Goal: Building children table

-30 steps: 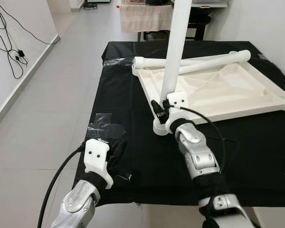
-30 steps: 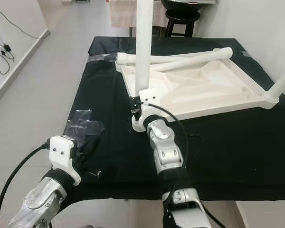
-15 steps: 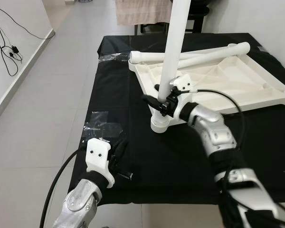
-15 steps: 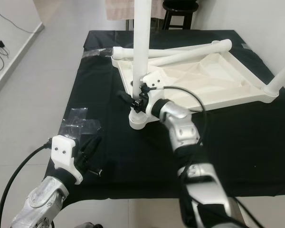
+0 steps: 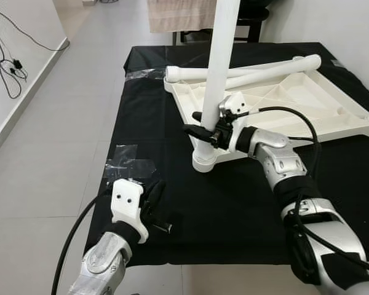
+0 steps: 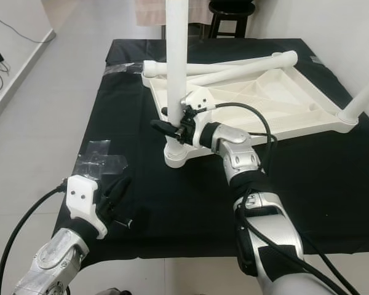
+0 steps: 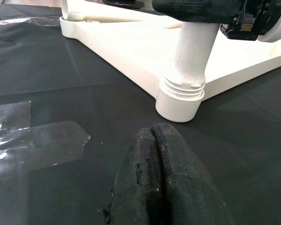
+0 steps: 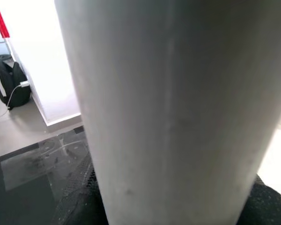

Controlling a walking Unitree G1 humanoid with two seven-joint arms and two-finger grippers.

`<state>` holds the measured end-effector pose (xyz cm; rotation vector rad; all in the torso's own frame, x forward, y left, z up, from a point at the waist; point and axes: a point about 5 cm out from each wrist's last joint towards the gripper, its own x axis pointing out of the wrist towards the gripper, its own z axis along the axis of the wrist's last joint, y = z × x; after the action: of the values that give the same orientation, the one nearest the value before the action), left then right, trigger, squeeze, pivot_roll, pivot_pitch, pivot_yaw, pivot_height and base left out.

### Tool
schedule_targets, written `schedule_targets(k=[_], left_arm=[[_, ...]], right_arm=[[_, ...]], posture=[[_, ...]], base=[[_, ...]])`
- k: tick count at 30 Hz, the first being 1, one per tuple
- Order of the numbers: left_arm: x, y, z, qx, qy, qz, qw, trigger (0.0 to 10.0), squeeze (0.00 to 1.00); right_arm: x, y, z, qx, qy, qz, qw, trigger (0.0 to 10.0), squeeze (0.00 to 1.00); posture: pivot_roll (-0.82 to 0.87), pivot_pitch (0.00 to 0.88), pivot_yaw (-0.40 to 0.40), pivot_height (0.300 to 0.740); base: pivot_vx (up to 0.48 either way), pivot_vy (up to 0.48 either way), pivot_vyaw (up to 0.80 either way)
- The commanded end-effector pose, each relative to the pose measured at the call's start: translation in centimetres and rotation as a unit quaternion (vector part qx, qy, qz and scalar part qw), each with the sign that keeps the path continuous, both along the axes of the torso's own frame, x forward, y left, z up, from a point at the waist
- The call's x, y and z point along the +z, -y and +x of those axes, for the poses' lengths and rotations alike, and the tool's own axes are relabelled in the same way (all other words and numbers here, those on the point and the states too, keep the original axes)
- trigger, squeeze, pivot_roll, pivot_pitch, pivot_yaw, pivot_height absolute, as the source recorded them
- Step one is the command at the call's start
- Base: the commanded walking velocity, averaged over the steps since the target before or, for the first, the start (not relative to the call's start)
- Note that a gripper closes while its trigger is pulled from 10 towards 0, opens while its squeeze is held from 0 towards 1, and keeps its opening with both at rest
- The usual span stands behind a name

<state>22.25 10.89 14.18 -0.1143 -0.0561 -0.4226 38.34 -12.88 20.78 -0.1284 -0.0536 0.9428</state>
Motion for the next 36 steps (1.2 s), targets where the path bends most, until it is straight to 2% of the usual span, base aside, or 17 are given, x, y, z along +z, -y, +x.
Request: schedule_targets(k=[1,8,9,10,11,13,15,18,19,21,22,23,24,27,28,31,36], left_arm=[[-0.4,0.0,-0.2,-0.002,-0.013,0.000,1.000,10.0,0.00],[-0.5,0.0,-0.3,-0.003,-0.015,-0.002,1.000,10.0,0.00],[-0.5,-0.1,-0.3,-0.002,-0.015,-0.003,1.000,10.0,0.00],[-0.5,-0.1,-0.3,-0.002,-0.015,-0.003,1.000,10.0,0.00],[-0.5,-0.1,-0.3,-0.003,-0.015,-0.004,1.000,10.0,0.00],[-0.5,-0.2,-0.3,-0.003,-0.016,-0.004,1.000,10.0,0.00],[-0.6,-0.2,-0.1,-0.003,-0.017,-0.004,1.000,10.0,0.00],[-0.6,0.0,-0.1,-0.008,-0.017,-0.005,1.000,10.0,0.00],[-0.6,0.0,0.0,-0.007,-0.017,-0.005,1.000,10.0,0.00],[-0.6,0.0,0.0,-0.007,-0.016,-0.005,1.000,10.0,0.00],[-0.5,-0.1,0.0,-0.004,-0.015,-0.004,1.000,10.0,0.00],[-0.5,-0.1,0.0,-0.001,-0.015,-0.005,1.000,10.0,0.00],[-0.5,-0.1,0.0,0.000,-0.014,-0.005,1.000,10.0,0.00],[-0.5,-0.1,0.1,-0.001,-0.015,-0.006,1.000,10.0,0.00],[-0.5,-0.1,0.1,-0.002,-0.015,-0.006,1.000,10.0,0.00],[-0.5,-0.1,0.2,-0.004,-0.015,-0.007,1.000,10.0,0.00],[-0.4,0.0,0.2,-0.005,-0.015,-0.007,1.000,10.0,0.00]], right_arm=[[-1.5,0.0,-0.3,-0.005,-0.020,0.000,1.000,0.0,0.00],[-3.6,1.1,-0.9,-0.114,-0.043,-0.006,0.993,0.0,0.00],[-7.0,1.9,-1.9,-0.341,-0.078,-0.062,0.935,0.0,0.00],[-7.0,1.9,-1.9,-0.341,-0.078,-0.062,0.935,0.0,0.00],[-8.2,1.1,-3.6,-0.377,-0.079,-0.070,0.920,0.0,0.00],[-8.4,-0.4,-5.0,-0.371,-0.043,-0.100,0.922,0.0,0.00],[-7.7,-2.5,-5.3,-0.307,-0.009,-0.104,0.946,0.0,0.00],[-8.1,-1.8,-3.9,-0.307,-0.045,-0.091,0.946,0.0,0.00],[-8.2,-1.8,-3.6,-0.304,-0.053,-0.088,0.947,7.1,0.00],[-8.2,-1.9,-3.5,-0.301,-0.055,-0.087,0.948,7.1,0.00],[-7.9,-2.0,-3.4,-0.293,-0.054,-0.081,0.951,10.0,0.00],[-7.6,-2.2,-3.4,-0.288,-0.051,-0.073,0.953,10.0,0.00],[-7.2,-2.4,-3.4,-0.271,-0.044,-0.066,0.959,10.0,1.00],[-5.7,-2.7,-3.1,-0.270,-0.028,-0.043,0.962,10.0,1.00],[-4.5,-2.8,-2.8,-0.243,-0.020,-0.018,0.970,10.0,0.00],[-3.0,-2.8,-2.5,-0.171,-0.010,0.008,0.985,10.0,0.00],[-1.6,-2.4,-2.3,-0.038,0.009,-0.008,0.999,10.0,0.00]], posture=[[0.13,0.126,-0.011,0.740],[0.11,0.120,-0.018,0.740],[0.10,0.121,-0.015,0.740],[0.10,0.121,-0.015,0.740],[0.10,0.121,-0.014,0.740],[0.10,0.122,-0.013,0.740],[0.08,0.108,-0.006,0.740],[0.11,0.115,-0.021,0.740],[0.11,0.115,-0.021,0.740],[0.11,0.115,-0.021,0.740],[0.10,0.116,-0.015,0.740],[0.10,0.117,-0.014,0.740],[0.10,0.117,-0.015,0.740],[0.10,0.118,-0.012,0.740],[0.10,0.118,-0.007,0.740],[0.10,0.119,-0.010,0.740],[0.10,0.119,-0.012,0.740]], base=[[0.000,0.000,0.00],[0.000,0.000,0.00],[0.000,0.000,0.00],[0.000,0.000,0.00],[0.000,0.000,0.00],[0.000,0.000,0.00],[0.000,0.000,0.00],[0.000,0.000,0.00],[0.000,0.000,0.00],[0.000,0.000,0.00],[0.000,0.000,0.00],[0.000,0.000,0.00],[0.000,0.000,0.00],[0.000,0.000,0.00],[0.000,0.000,0.00],[0.000,0.000,0.00],[0.000,0.000,0.00]])
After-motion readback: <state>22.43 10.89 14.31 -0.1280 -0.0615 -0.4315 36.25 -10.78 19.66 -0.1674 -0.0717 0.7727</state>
